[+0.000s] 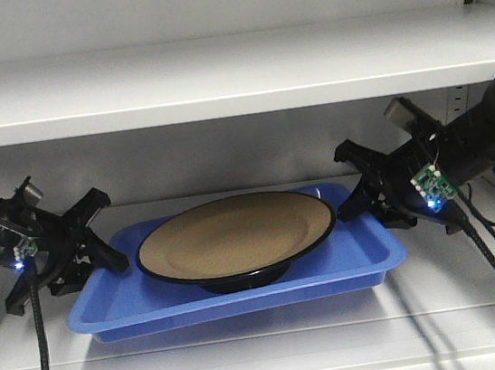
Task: Place disk in tray to left cabinet
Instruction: 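Lower the held tray onto the cabinet shelf with both grippers, then open both grippers and withdraw the left gripper from the tray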
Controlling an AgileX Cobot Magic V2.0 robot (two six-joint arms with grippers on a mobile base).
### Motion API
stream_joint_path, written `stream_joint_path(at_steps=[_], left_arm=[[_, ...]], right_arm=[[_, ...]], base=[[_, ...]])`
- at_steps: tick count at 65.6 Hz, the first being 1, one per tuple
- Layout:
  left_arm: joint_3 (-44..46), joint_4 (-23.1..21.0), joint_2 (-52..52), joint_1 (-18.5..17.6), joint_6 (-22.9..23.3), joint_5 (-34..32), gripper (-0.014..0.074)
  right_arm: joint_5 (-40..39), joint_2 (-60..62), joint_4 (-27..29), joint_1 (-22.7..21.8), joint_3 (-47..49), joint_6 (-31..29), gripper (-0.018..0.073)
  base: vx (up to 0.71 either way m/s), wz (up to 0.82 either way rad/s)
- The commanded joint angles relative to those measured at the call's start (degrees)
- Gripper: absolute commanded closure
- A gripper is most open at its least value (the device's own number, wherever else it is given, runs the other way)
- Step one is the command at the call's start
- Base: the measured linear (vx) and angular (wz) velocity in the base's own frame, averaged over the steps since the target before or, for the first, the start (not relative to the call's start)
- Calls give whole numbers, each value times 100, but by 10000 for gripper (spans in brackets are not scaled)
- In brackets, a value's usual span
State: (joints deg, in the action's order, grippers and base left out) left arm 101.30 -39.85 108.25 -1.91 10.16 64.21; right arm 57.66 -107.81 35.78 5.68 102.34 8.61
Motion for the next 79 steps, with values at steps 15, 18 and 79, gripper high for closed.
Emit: stream_joint_path(at_steps=[15,18,79], left_arm=[[194,-329,-119,-30,-503,-455,574],[194,-320,-119,-35,-548,-499,561],[200,27,-145,39,-784,-341,111]], right_arm=[[-361,-151,349,28,206,-333,550],[-398,-196,349,28,206,-400,542],[-526,-42,343,-298,217,-759,82]], base=[[0,0],[0,0],[0,0]])
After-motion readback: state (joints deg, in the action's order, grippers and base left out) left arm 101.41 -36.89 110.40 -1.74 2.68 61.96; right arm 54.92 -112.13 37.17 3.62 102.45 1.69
